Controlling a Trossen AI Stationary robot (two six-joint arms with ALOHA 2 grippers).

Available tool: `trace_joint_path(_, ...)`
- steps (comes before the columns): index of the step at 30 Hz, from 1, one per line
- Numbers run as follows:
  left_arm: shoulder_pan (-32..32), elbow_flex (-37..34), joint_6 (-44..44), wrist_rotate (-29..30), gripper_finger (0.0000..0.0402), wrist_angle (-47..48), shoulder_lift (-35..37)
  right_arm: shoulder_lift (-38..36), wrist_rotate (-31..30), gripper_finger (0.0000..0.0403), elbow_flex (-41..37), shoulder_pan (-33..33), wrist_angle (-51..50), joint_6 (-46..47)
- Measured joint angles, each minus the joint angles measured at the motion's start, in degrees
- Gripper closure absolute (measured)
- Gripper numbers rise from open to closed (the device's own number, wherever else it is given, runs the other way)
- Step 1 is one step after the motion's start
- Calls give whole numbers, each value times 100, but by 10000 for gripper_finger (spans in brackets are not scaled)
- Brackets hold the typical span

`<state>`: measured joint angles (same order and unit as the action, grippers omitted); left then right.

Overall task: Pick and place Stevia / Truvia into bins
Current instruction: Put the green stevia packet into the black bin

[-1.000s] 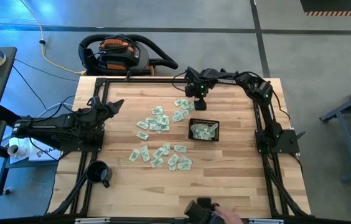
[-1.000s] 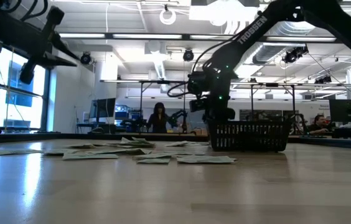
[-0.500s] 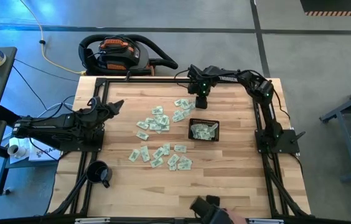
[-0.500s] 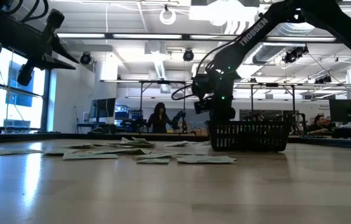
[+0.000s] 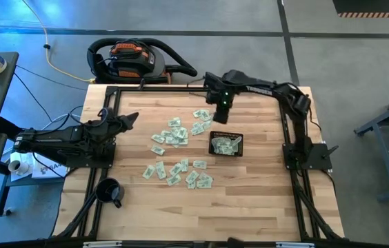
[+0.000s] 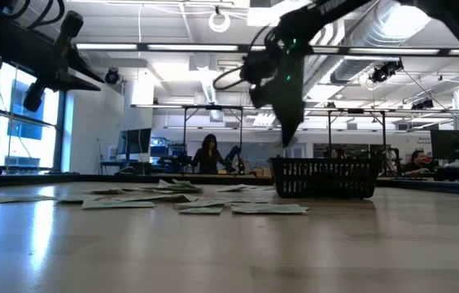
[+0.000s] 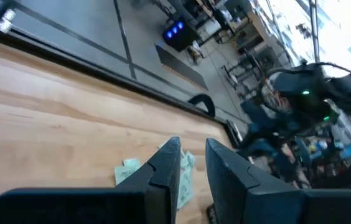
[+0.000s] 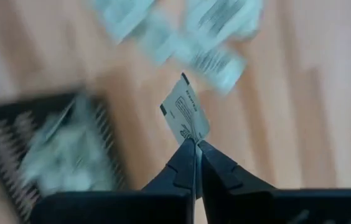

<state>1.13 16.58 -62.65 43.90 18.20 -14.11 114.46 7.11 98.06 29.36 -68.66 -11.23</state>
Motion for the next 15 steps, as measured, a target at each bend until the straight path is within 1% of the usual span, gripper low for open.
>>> trace_joint_path(3, 0, 0, 162, -189, 291, -2, 0, -254, 201, 400, -67, -403, -562, 365)
trace_joint_path(5, 0, 0, 288, -302, 291, -2, 0, -284, 406, 400, -227, -685, -886, 595)
trace_joint_path(6, 0, 0, 342, -341, 291, -2, 0, -275, 408, 399, -364, -814, -942, 715)
trace_joint_path(8, 0, 0, 440, -443, 291, -7, 0, -239, 370, 394, -715, -1051, -743, 949)
trace_joint_path(11, 0, 0, 549, -659, 291, -26, 0, -250, 346, 387, -1237, -1278, -110, 1453)
trace_joint_path(13, 0, 0, 561, -879, 291, -60, 0, -249, 328, 376, -1455, -1382, 134, 1803)
trace_joint_path(15, 0, 0, 562, -1072, 291, -62, 0, -248, 328, 357, -1505, -1468, 265, 2031)
